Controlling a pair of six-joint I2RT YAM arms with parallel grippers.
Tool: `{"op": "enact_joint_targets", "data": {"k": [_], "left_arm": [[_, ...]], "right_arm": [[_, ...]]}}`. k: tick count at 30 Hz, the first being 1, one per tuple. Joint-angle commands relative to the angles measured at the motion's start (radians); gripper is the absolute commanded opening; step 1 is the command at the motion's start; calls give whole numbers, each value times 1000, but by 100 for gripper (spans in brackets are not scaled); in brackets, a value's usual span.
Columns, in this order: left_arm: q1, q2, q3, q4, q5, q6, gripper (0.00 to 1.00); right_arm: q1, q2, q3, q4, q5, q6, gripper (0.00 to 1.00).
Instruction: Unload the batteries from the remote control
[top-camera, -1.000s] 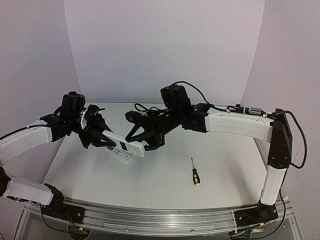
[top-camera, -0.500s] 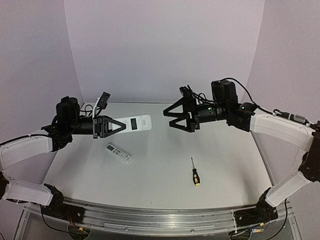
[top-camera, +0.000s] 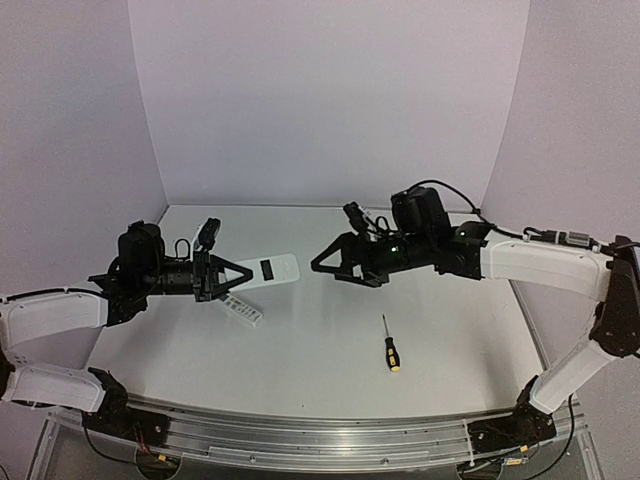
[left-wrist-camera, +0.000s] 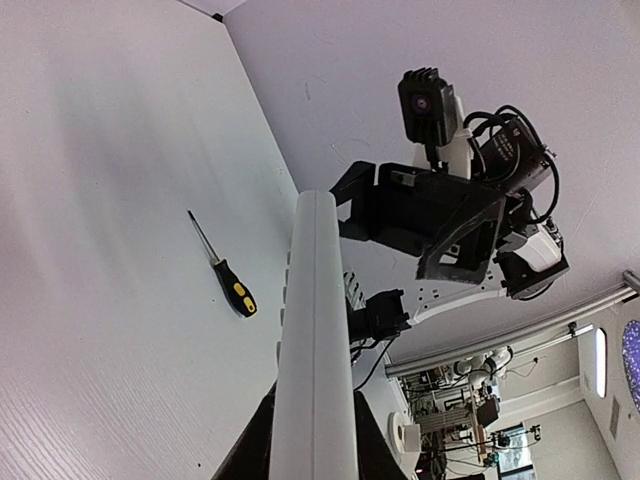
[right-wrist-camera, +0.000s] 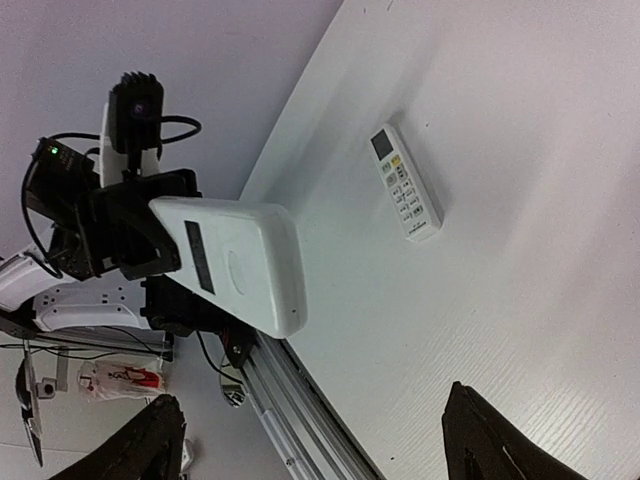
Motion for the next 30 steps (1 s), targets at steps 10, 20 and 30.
{"op": "enact_joint_targets", "data": {"k": [10,20,30], "left_arm": [[-24,-7,-15,116,-5,-45,0],[-30,-4,-22,156,15,-51,0],[-31,-25,-22,163,46,-35,0]], "right_arm": [[60,181,168,92,-47,41,74],[60,218,186,120,-84,68,28],[60,161,119,116,-1,59,14]]}}
